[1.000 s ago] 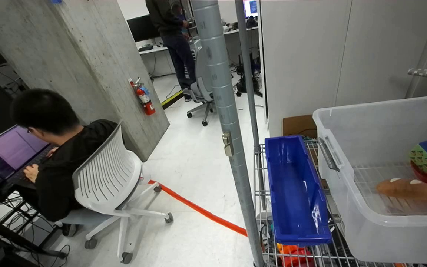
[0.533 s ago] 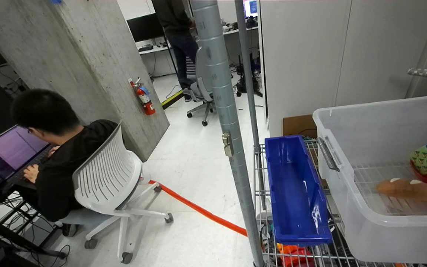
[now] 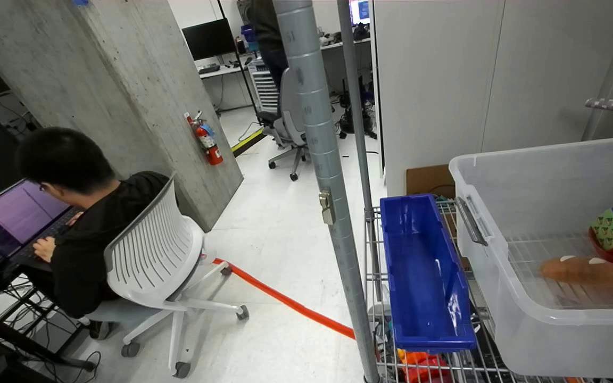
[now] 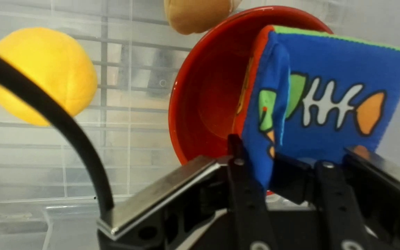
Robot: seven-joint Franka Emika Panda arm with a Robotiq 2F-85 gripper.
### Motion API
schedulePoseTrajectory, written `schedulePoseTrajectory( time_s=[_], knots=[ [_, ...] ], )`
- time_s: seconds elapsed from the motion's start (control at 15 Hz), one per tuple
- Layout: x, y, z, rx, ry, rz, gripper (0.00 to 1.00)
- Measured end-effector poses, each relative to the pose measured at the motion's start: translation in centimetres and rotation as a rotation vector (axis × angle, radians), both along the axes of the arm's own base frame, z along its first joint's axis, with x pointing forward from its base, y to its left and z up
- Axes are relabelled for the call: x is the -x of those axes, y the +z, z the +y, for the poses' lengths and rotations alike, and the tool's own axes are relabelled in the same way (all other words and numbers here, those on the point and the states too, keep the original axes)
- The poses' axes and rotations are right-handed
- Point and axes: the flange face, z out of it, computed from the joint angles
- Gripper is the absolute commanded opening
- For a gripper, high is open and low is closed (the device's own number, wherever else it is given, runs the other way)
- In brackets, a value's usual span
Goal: Put the cube in the red bowl
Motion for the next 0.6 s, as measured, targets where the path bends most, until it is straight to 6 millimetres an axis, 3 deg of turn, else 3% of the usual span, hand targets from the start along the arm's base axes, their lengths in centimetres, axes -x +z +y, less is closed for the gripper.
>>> schedulePoseTrajectory(
  time_s=[0.6],
  knots=[
    [-0.4,1.4,0.6,-0.014,-0.044,0.02,1.0]
  ],
)
